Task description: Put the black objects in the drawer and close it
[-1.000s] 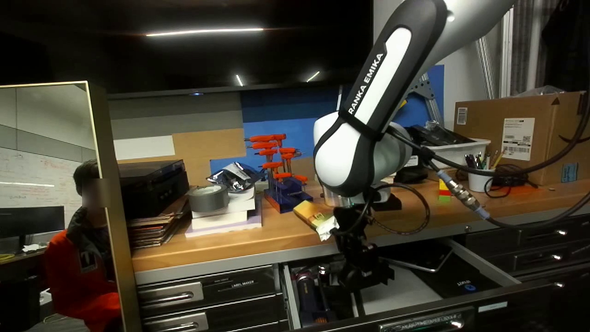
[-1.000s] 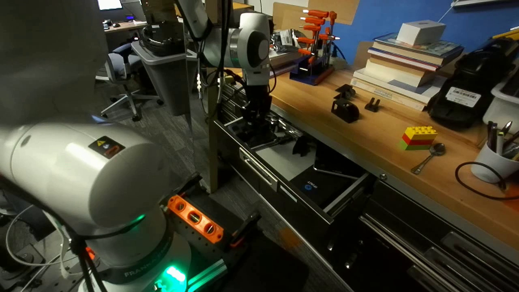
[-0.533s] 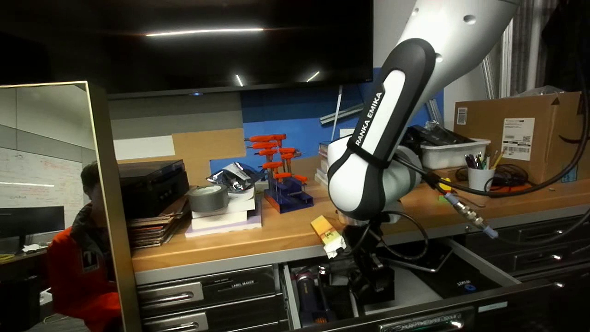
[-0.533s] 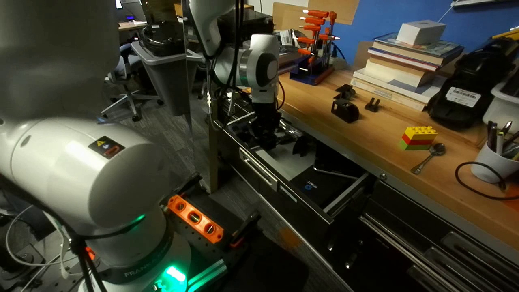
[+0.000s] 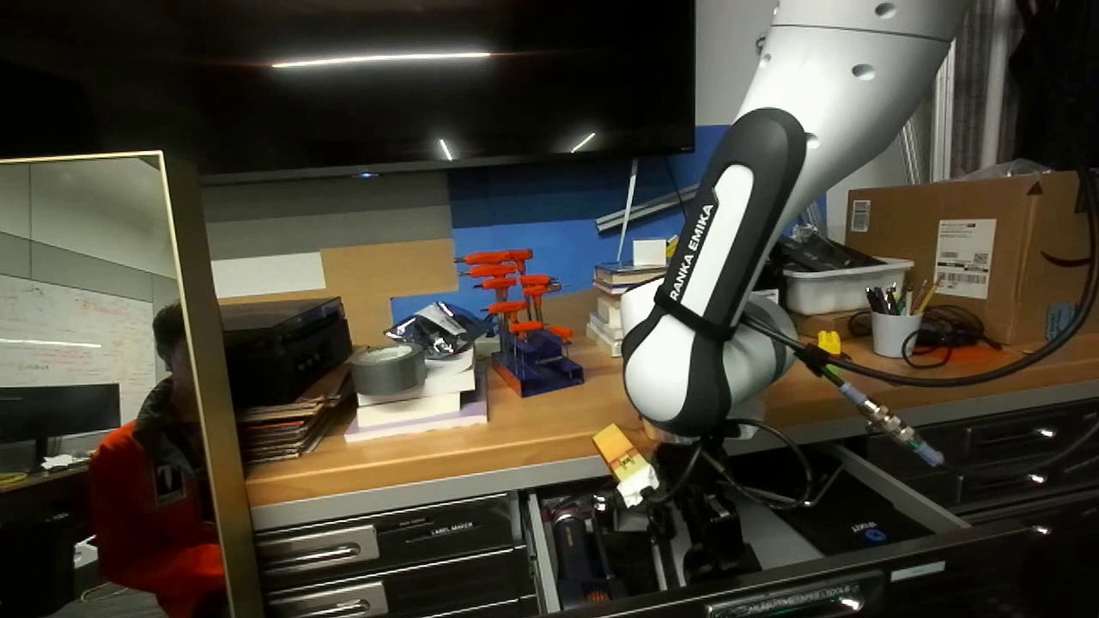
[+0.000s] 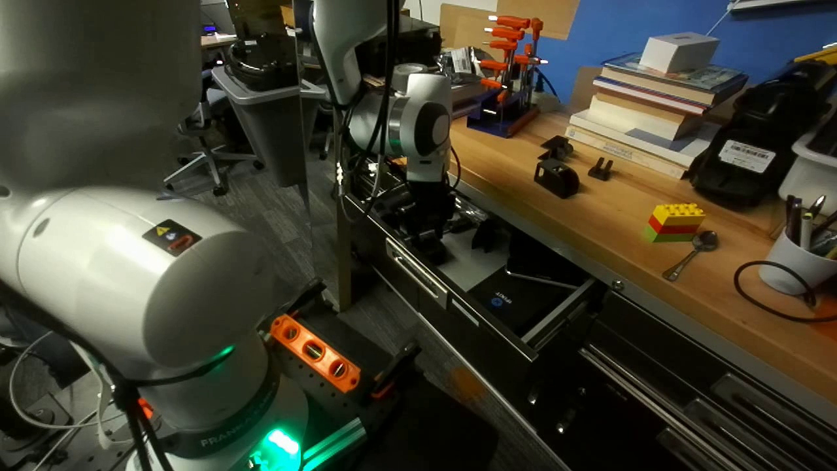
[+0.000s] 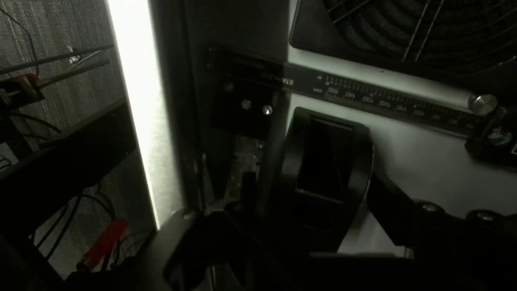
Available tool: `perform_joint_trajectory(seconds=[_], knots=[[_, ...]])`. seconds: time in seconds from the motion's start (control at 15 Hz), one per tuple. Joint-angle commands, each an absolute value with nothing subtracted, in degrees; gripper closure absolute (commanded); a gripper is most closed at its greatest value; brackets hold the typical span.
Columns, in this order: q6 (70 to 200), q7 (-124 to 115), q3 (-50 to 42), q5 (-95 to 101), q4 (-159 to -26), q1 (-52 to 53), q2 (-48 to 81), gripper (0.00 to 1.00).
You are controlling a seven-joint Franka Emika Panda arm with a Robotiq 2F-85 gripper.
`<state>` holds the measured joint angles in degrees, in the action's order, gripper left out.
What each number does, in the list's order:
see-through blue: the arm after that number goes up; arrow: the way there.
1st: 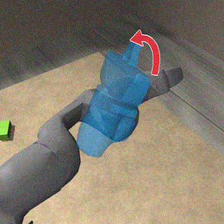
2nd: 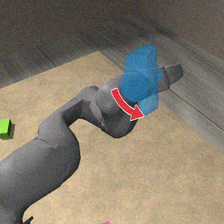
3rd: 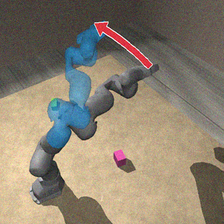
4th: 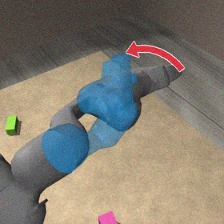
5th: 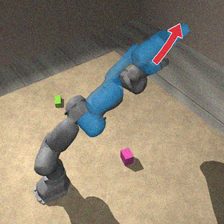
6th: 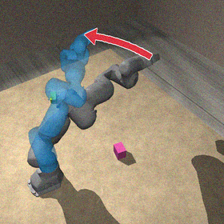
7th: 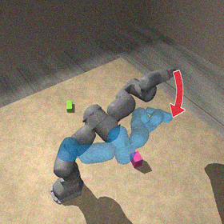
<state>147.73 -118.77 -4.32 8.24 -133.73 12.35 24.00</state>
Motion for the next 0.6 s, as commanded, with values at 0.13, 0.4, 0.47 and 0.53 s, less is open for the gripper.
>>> perform_joint_trajectory(seconds=[0.13,0.4,0.47,0.53], knots=[[146.11,-118.96,-5.65,11.73,-134.28,14.83,20.64,0.0],[140.21,-116.84,-5.6,18.53,-132.74,15.65,14.8,0.0],[138.38,-115.77,-4.9,19.57,-132.12,15.19,12.95,0.0],[136.45,-114.82,-4.26,20.48,-131.36,14.75,11.23,0.0]])
